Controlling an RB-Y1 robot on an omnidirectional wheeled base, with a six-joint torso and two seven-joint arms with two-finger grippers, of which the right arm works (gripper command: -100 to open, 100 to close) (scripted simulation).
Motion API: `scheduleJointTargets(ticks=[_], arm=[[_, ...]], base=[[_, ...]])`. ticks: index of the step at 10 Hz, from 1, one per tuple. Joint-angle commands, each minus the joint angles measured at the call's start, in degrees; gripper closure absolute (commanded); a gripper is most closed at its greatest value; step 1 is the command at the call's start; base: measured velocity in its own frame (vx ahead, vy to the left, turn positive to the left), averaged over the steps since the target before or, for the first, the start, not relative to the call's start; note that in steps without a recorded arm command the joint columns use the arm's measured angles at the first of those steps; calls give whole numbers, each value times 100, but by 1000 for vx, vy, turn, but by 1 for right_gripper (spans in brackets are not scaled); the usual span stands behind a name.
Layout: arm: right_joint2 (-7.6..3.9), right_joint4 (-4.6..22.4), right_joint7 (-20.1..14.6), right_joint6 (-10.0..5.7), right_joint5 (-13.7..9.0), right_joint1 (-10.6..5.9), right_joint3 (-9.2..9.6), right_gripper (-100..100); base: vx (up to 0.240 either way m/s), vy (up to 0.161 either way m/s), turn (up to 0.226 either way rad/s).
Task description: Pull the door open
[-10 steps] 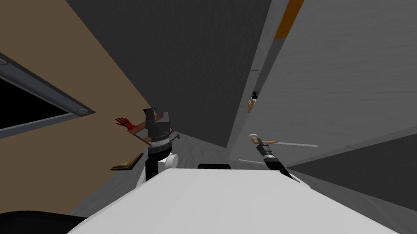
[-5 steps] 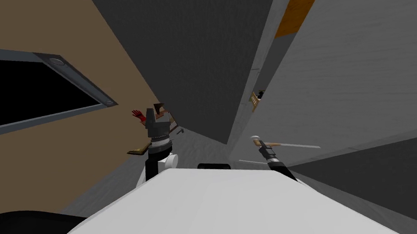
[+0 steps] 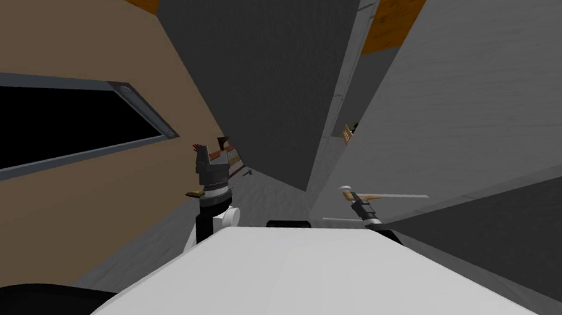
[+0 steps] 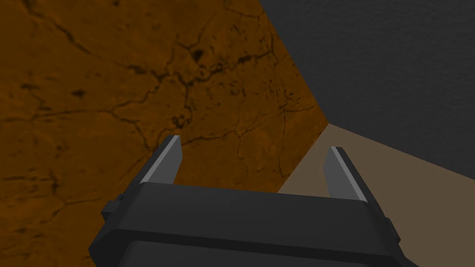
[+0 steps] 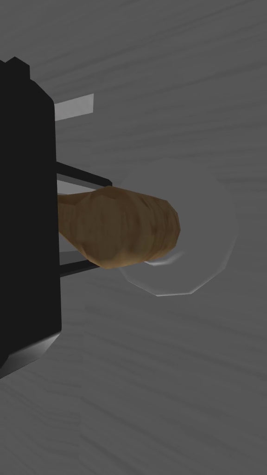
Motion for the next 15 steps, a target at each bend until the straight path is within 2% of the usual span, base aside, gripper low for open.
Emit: scheduleJointTargets(ticks=[1,9,10,11,15], arm=[[-62,53,-50,-148,-18,50,71,100],[-312,270,-255,-747,-91,255,362,100],[-335,290,-274,-803,-98,274,389,100],[-306,229,-259,-730,-89,271,385,100],[-358,360,-322,-964,-127,325,513,100]], base=[[-164,-56,182],[-203,-62,168],[-218,-73,138],[-93,-28,35],[-183,-65,170]])
